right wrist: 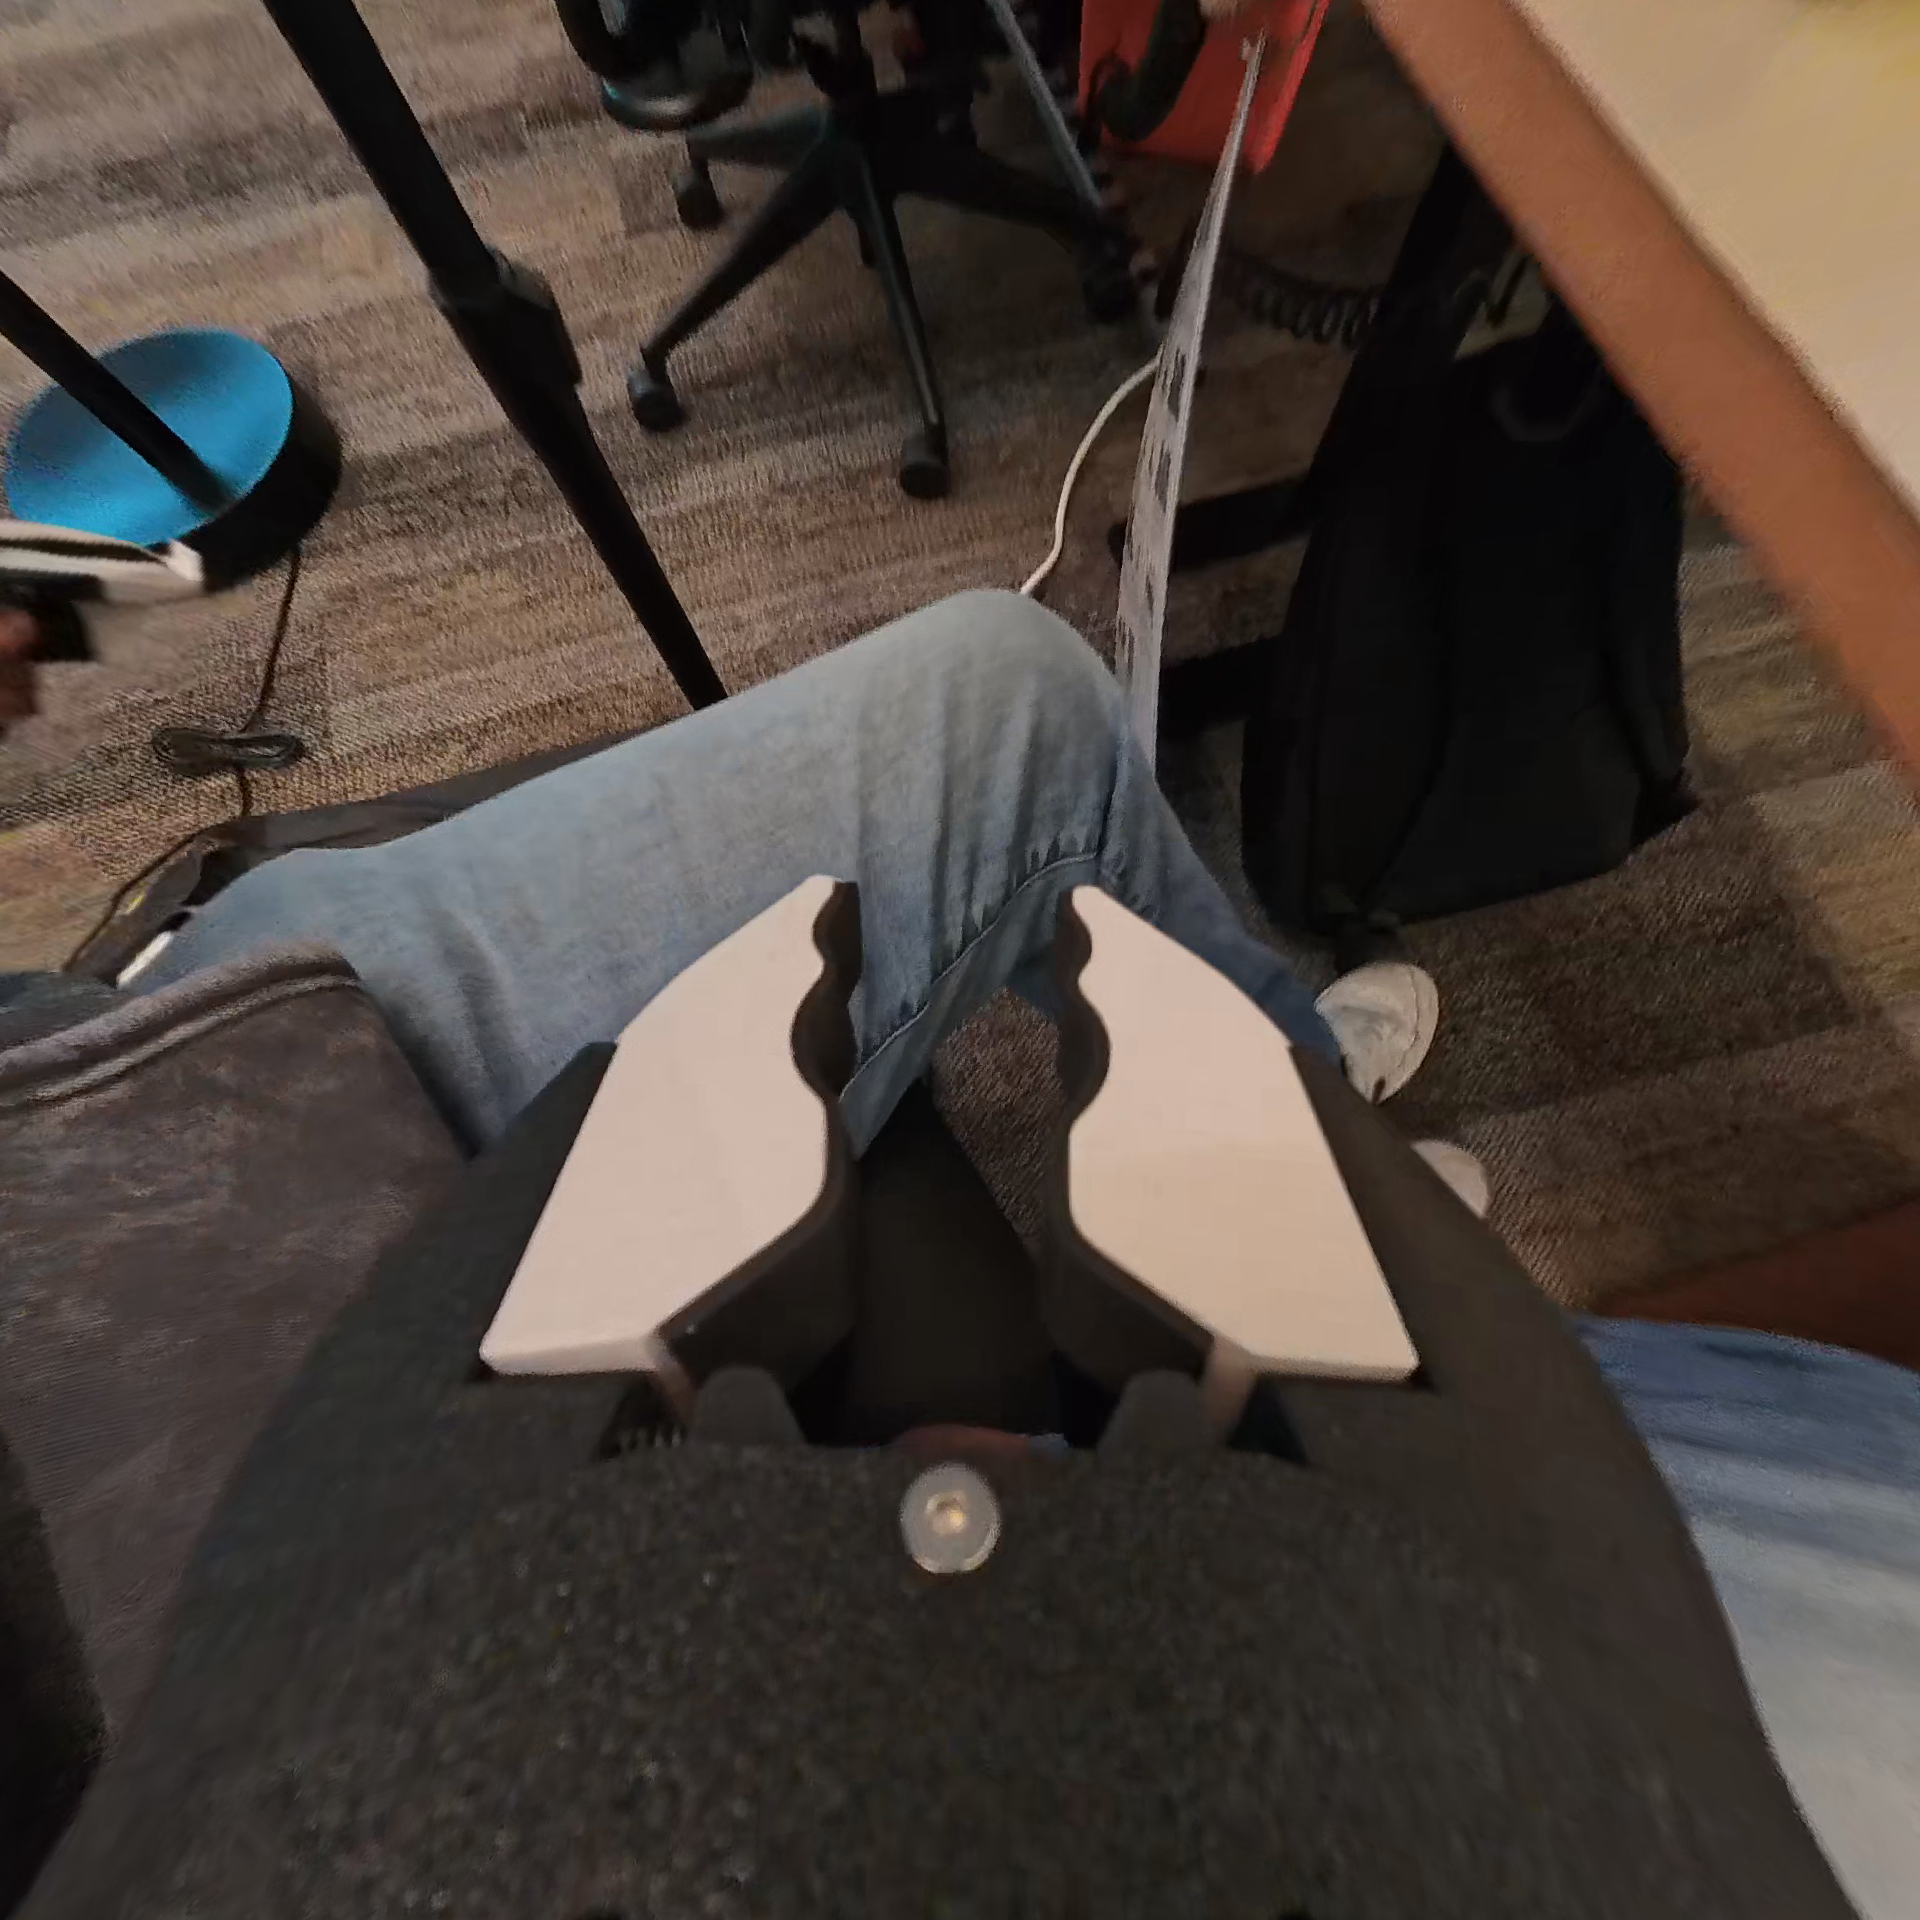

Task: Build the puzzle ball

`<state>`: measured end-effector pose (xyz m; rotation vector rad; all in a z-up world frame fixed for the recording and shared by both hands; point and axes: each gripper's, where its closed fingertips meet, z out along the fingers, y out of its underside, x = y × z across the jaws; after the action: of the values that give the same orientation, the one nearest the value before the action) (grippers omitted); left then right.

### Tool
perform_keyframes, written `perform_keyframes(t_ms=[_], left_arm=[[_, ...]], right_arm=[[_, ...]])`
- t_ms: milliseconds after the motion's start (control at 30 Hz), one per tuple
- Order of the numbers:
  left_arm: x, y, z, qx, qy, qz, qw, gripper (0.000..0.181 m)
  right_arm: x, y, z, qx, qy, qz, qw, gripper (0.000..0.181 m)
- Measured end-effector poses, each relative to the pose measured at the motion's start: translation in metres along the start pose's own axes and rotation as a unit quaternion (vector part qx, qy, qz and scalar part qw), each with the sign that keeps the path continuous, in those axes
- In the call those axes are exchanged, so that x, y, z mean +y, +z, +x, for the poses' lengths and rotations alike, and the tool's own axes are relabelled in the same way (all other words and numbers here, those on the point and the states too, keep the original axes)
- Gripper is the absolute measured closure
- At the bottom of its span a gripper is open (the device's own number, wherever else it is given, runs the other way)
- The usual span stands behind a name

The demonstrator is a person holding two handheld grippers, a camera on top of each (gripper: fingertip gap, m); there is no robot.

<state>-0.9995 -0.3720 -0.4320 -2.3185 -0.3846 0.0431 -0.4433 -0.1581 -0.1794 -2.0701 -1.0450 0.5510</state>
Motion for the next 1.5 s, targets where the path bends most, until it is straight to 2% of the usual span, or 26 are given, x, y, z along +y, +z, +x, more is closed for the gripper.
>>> perform_keyframes(t_ms=[100,200,233,300,400,533,633,700,867,1000,1067,1167,1233,1300,1433,1500], left_arm=[[-0.073,-0.101,0.066,0.064,0.054,0.052,0.995,0.149],[-0.136,-0.200,0.147,0.130,0.119,0.101,0.979,0.149],[-0.153,-0.228,0.177,0.153,0.141,0.114,0.972,0.157],[-0.180,-0.272,0.243,0.203,0.183,0.128,0.953,0.156],[-0.210,-0.305,0.340,0.265,0.232,0.140,0.925,0.156],[-0.235,-0.305,0.483,0.386,0.255,0.126,0.877,0.157],[-0.262,-0.275,0.587,0.436,0.273,0.121,0.849,0.156],[-0.285,-0.235,0.650,0.444,0.283,0.110,0.843,0.156],[-0.356,-0.107,0.784,0.426,0.319,0.084,0.843,0.156],[-0.421,-0.001,0.865,0.382,0.411,0.115,0.820,0.156],[-0.441,0.049,0.896,0.373,0.461,0.100,0.799,0.156],[-0.467,0.118,0.924,0.344,0.547,0.067,0.760,0.156],[-0.487,0.149,0.943,0.342,0.589,0.061,0.730,0.156],[-0.497,0.174,0.957,0.354,0.627,0.026,0.694,0.156],[-0.490,0.201,0.983,0.380,0.708,-0.027,0.595,0.157],[-0.488,0.217,0.997,0.354,0.760,-0.031,0.544,0.156]], right_arm=[[-0.011,-0.026,0.009,0.002,-0.016,0.035,0.999,0.146],[-0.017,-0.059,0.026,0.026,-0.027,0.077,0.996,0.147],[-0.018,-0.071,0.033,0.035,-0.028,0.090,0.995,0.148],[-0.019,-0.096,0.049,0.054,-0.026,0.104,0.993,0.149],[-0.017,-0.132,0.077,0.079,-0.014,0.117,0.990,0.149],[-0.010,-0.168,0.110,0.098,0.009,0.156,0.983,0.149],[0.008,-0.179,0.139,0.129,0.006,0.154,0.980,0.149],[0.021,-0.177,0.157,0.132,0.029,0.151,0.979,0.149],[0.047,-0.165,0.186,0.099,0.135,0.178,0.970,0.149],[0.050,-0.168,0.226,0.131,0.129,0.172,0.968,0.149],[0.042,-0.173,0.249,0.141,0.122,0.174,0.967,0.149],[0.037,-0.177,0.277,0.141,0.147,0.196,0.959,0.149],[0.038,-0.177,0.286,0.118,0.175,0.206,0.955,0.149],[0.039,-0.180,0.293,0.121,0.181,0.210,0.953,0.149],[0.041,-0.185,0.310,0.147,0.174,0.210,0.951,0.149],[0.042,-0.185,0.319,0.150,0.176,0.206,0.951,0.149]])
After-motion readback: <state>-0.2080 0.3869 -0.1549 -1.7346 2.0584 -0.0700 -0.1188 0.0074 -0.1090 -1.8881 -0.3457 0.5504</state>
